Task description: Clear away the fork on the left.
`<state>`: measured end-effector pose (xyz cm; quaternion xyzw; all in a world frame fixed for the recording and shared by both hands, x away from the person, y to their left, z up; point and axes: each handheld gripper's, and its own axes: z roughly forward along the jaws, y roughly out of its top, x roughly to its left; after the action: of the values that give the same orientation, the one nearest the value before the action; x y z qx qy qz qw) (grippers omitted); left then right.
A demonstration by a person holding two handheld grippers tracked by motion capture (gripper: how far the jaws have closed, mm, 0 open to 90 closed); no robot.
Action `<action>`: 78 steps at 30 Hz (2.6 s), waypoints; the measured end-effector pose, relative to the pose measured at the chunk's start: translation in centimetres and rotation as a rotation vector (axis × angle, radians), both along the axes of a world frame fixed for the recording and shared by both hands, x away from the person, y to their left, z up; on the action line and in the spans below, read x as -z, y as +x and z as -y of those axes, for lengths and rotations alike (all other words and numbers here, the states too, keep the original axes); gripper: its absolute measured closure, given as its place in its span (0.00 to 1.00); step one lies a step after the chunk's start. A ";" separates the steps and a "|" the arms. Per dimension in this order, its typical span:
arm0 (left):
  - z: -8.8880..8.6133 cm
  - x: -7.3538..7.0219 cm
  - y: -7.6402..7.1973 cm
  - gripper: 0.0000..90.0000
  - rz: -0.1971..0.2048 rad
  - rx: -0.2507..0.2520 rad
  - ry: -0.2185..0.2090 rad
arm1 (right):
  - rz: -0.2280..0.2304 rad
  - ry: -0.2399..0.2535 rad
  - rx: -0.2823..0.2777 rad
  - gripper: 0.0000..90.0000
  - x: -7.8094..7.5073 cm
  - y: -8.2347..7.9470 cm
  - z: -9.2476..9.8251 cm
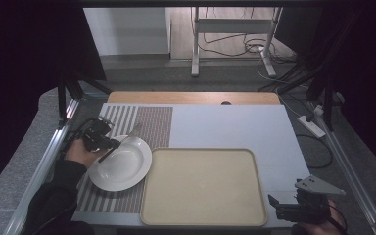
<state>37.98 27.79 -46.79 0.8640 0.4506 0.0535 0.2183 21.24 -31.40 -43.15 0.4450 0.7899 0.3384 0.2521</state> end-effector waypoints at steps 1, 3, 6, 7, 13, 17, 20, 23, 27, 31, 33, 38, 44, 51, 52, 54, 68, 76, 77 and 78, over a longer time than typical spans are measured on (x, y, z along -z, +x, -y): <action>0.2 0.0 -0.3 0.93 0.000 0.005 -0.001 | 0.000 0.000 0.000 0.00 0.0 0.0 0.0; 0.7 0.0 -0.7 0.93 -0.001 0.011 0.000 | 0.001 0.000 -0.001 0.00 0.0 0.0 0.0; 1.1 0.0 -1.5 0.93 0.000 0.014 -0.011 | 0.001 0.002 -0.001 0.00 0.0 0.0 0.0; 1.3 0.0 -1.7 0.93 0.000 0.014 -0.014 | 0.002 0.002 -0.001 0.00 0.0 0.0 0.0; 2.5 -0.1 -3.5 0.93 -0.006 0.021 -0.026 | 0.000 -0.001 -0.001 0.00 0.0 0.0 0.0; 3.6 -0.2 -4.5 0.93 -0.015 0.018 -0.033 | 0.003 -0.001 -0.001 0.00 0.0 0.0 0.0; 4.4 -0.3 -5.1 0.93 -0.009 0.018 -0.032 | 0.003 -0.002 -0.003 0.00 0.0 0.0 -0.1; 5.3 -0.5 -5.7 0.93 -0.006 0.023 -0.041 | 0.003 -0.003 -0.003 0.00 0.0 0.0 -0.1; 6.6 -0.5 -6.3 0.93 -0.006 0.040 -0.052 | 0.003 -0.005 -0.004 0.00 0.0 0.0 -0.1; 8.0 -0.4 -6.7 0.93 -0.015 0.068 -0.065 | 0.003 -0.005 -0.004 0.00 0.0 0.0 -0.1; 8.7 -0.3 -6.9 0.93 -0.017 0.075 -0.070 | 0.002 -0.005 -0.004 0.00 0.0 0.0 -0.1; 10.4 -0.2 -7.5 0.93 -0.015 0.089 -0.068 | 0.003 -0.010 -0.004 0.00 0.0 0.0 -0.1; 13.1 0.4 -8.3 0.93 -0.023 0.120 -0.055 | 0.004 -0.015 -0.006 0.00 0.1 0.0 -0.2; 15.8 1.6 -8.8 0.93 -0.038 0.156 -0.013 | 0.005 -0.017 -0.009 0.00 0.1 0.0 -0.2; 16.1 1.8 -8.8 0.93 -0.040 0.159 -0.006 | 0.005 -0.017 -0.009 0.00 0.1 0.0 -0.2; 16.4 2.2 -8.8 0.93 -0.053 0.169 0.002 | 0.006 -0.017 -0.011 0.00 0.1 0.0 -0.2; 17.6 2.3 -8.1 0.93 -0.024 0.219 -0.007 | 0.004 -0.020 -0.013 0.00 0.1 0.0 -0.2; 19.8 2.9 -7.7 0.99 -0.030 0.291 0.017 | 0.003 -0.018 -0.013 0.00 0.1 0.1 -0.2; 20.0 3.1 -7.7 0.99 -0.034 0.296 0.027 | 0.003 -0.019 -0.013 0.00 0.1 0.1 -0.2; 20.2 3.4 -7.6 0.99 -0.039 0.302 0.037 | 0.003 -0.019 -0.013 0.00 0.1 0.1 -0.2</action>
<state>30.40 7.61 -50.17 0.9266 0.3188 0.0116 0.1993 21.31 -31.17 -43.24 0.4370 0.7956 0.3332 0.2550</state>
